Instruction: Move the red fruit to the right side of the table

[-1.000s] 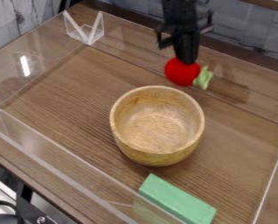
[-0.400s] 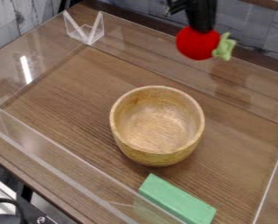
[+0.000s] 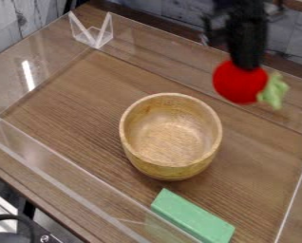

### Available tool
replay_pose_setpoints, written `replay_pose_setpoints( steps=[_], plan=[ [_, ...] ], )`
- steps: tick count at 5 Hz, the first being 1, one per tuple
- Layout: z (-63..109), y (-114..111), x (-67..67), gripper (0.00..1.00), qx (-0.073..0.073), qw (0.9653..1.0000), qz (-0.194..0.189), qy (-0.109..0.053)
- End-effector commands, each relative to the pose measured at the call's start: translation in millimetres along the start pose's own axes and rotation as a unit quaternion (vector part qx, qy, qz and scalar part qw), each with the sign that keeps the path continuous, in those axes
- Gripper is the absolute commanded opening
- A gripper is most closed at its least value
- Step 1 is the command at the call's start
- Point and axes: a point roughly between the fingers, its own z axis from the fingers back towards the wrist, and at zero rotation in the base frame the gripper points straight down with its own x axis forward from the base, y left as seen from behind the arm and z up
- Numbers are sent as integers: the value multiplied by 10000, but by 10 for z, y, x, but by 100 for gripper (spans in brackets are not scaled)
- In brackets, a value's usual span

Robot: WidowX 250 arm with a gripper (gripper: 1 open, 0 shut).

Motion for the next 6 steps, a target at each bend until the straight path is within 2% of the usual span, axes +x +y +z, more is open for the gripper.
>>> replay_pose_setpoints(
  steps=[1, 2, 3, 4, 5, 6],
  plan=[
    [-22, 4, -199, 0, -150, 9996, -219, -23],
    [-242, 18, -321, 0, -61, 9995, -300, 58],
    [-444, -29, -449, 0, 128, 9969, -772, 104],
    [-648, -61, -480, 0, 297, 9911, -1292, 117],
    [-714, 58, -435, 0, 345, 9887, -1454, 93],
    [-727, 132, -360, 0, 308, 9876, -1537, 48]
  ],
)
